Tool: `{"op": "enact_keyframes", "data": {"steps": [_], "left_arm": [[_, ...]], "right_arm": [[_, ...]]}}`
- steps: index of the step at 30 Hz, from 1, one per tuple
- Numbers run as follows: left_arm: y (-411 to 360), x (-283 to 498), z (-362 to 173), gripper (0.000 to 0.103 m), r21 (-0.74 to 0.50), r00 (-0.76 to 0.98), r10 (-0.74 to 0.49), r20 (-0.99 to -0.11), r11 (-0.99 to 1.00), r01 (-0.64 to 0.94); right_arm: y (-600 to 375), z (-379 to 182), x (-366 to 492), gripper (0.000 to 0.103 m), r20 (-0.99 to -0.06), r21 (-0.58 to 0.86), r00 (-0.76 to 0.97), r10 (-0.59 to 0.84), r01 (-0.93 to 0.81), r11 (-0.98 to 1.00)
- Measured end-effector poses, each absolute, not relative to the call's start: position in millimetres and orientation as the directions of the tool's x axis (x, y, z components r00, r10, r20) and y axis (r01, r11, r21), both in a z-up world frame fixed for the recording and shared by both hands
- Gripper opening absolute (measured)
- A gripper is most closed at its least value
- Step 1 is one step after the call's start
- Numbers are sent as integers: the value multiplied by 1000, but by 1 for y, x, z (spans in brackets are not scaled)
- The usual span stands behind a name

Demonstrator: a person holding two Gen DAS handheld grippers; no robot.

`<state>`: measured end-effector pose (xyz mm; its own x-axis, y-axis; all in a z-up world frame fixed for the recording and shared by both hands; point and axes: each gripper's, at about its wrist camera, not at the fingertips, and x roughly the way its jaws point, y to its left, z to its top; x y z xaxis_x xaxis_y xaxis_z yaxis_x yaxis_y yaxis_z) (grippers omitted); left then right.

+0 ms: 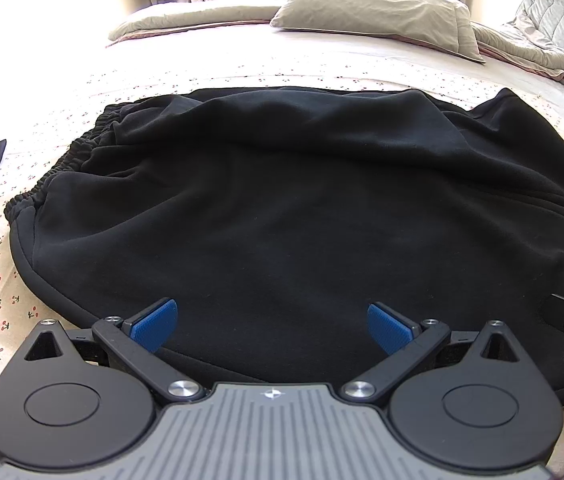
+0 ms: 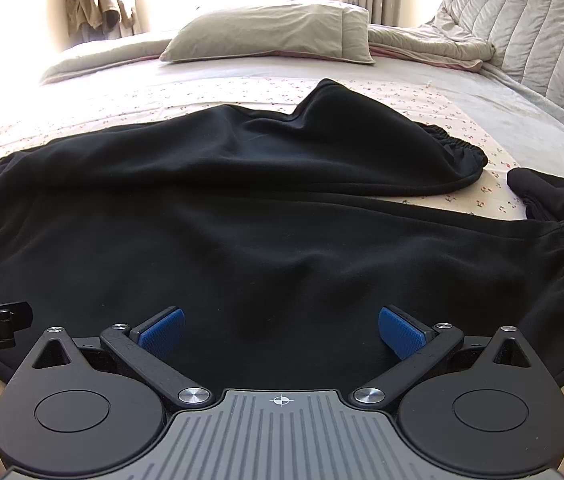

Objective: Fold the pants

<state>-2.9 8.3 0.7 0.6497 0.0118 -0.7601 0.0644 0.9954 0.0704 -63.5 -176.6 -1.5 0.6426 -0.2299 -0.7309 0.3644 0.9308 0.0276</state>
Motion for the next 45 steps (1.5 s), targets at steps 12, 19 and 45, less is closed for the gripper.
{"op": "enact_keyframes", "data": {"steps": [12,19,45], "left_arm": [[10,-3,1,103,67,650,9,-760,996,65],[10,-3,1,103,68,650,9,-759,996,65],[7,-6,5,103,39,680,-36,-732,995,94]], "right_arm": [[-177,-2,-64,103,-732,25,641,-231,364,931],[-177,-2,-63,103,-732,25,641,-231,364,931],[-178,-4,-62,103,-731,2,634,-252,371,929]]}}
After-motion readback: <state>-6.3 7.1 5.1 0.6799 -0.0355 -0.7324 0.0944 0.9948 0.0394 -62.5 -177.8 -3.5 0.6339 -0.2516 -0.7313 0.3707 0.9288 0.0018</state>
